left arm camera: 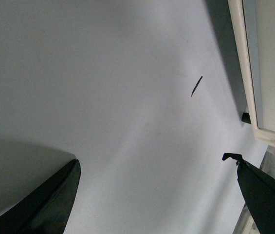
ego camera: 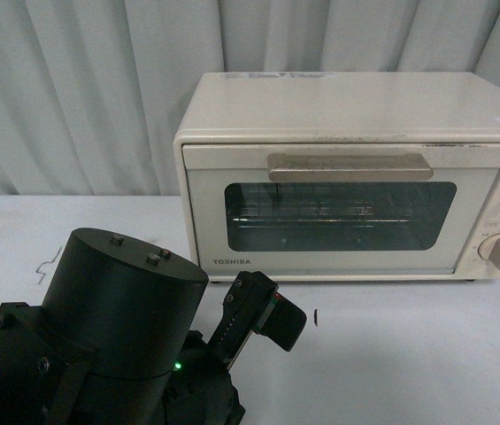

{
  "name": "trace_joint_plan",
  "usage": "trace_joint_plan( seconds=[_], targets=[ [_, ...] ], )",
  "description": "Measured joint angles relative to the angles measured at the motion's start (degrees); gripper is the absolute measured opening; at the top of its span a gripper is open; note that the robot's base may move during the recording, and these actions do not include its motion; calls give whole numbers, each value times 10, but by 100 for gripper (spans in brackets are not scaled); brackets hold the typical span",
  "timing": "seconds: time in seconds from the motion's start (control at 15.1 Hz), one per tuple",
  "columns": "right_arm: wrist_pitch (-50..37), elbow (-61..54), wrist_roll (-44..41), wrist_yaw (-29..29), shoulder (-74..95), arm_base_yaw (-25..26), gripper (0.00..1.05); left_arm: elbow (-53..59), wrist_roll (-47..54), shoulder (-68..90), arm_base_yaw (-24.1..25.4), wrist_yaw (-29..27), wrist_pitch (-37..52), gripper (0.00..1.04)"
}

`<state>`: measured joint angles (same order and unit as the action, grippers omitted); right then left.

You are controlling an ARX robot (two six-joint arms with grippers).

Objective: Open oven

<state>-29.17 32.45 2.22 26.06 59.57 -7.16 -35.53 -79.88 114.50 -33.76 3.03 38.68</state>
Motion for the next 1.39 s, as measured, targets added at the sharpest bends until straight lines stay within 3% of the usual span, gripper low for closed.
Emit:
trace_joint_plan(
  seconds=[0.2,0.4,0.66,0.99,1.39],
  targets=[
    [-22,82,-99,-6,99,-25,98,0,0,0,0,0,0,98],
    [-64,150,-253,-9,185,-51,98,0,0,0,0,0,0,98],
    [-104,157,-556,-60,236,-83,56,0,0,0,0,0,0,98],
    [-91,122,-799,-154,236,-112,2,0,0,0,0,0,0,98],
    [-12,94,-905,-232,255,-117,2,0,0,0,0,0,0,98]
  ],
)
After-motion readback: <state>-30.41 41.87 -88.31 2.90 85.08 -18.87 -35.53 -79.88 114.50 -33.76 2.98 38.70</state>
